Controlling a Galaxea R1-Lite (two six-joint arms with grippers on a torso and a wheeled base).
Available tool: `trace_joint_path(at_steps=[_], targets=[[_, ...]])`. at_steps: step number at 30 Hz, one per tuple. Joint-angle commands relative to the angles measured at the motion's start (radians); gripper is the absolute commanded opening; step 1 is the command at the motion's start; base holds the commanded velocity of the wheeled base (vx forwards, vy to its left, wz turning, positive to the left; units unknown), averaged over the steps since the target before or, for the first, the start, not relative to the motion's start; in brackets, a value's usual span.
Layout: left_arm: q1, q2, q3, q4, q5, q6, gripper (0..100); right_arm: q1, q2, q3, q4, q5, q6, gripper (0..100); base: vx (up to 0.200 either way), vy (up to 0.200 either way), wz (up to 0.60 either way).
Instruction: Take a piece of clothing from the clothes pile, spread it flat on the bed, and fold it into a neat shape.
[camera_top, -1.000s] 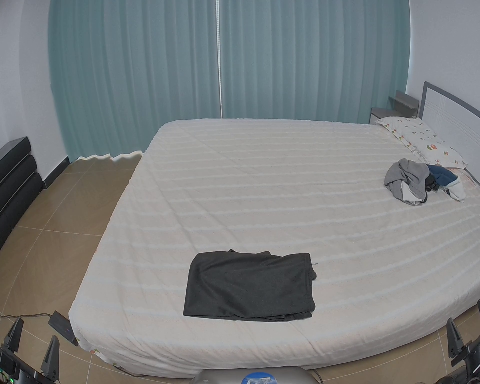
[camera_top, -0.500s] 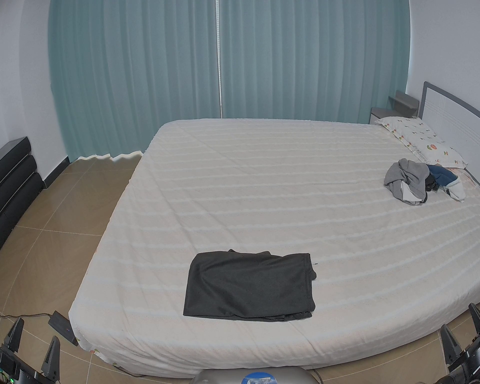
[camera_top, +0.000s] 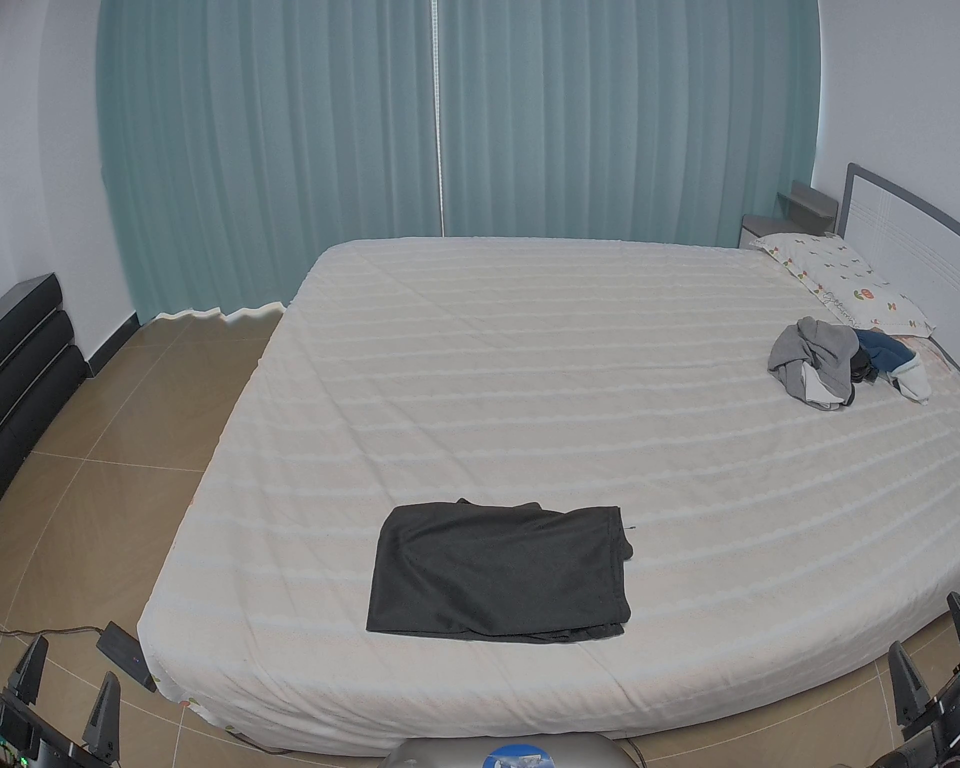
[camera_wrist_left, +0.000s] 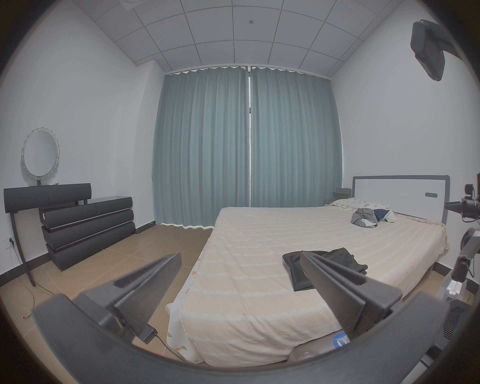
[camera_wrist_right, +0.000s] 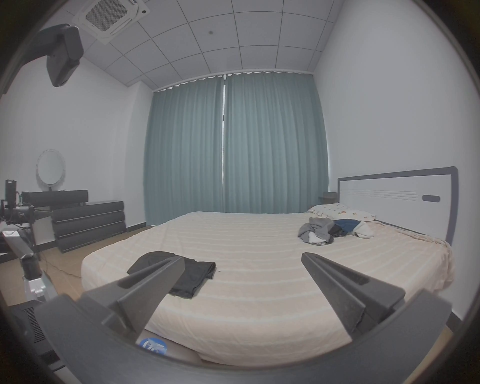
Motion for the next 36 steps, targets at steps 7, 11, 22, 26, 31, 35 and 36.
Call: trace_joint_path(at_steps=[7, 11, 22, 26, 31, 35, 36], targets=[[0.0, -0.008, 0.015, 0.001, 0.001, -0.001, 100, 0.031, 0.006, 0.005, 0.05, 0.197, -0.009, 100, 0.0, 0.0, 0.0], [0.0, -0.008, 0.015, 0.0, 0.001, -0.001, 100, 0.138, -0.024, 0.002, 0.104, 0.194, -0.04, 100, 0.0, 0.0, 0.0], [0.0, -0.008, 0.016, 0.001, 0.001, -0.001, 100, 0.146, -0.097, 0.015, 0.095, -0.059, 0.066, 100, 0.0, 0.0, 0.0], [0.0, -0.008, 0.015, 0.0, 0.001, -0.001, 100, 0.146, -0.097, 0.015, 0.096, -0.062, 0.039, 100, 0.0, 0.0, 0.0], [0.0, -0.008, 0.015, 0.0, 0.001, -0.001, 100, 0.146, -0.097, 0.013, 0.104, -0.059, 0.015, 100, 0.0, 0.0, 0.0], [0.0, -0.008, 0.015, 0.0, 0.001, -0.001, 100, 0.146, -0.097, 0.016, 0.096, -0.085, 0.037, 100, 0.0, 0.0, 0.0], [0.0, -0.008, 0.015, 0.0, 0.001, -0.001, 100, 0.146, -0.097, 0.013, 0.102, -0.093, 0.037, 100, 0.0, 0.0, 0.0]])
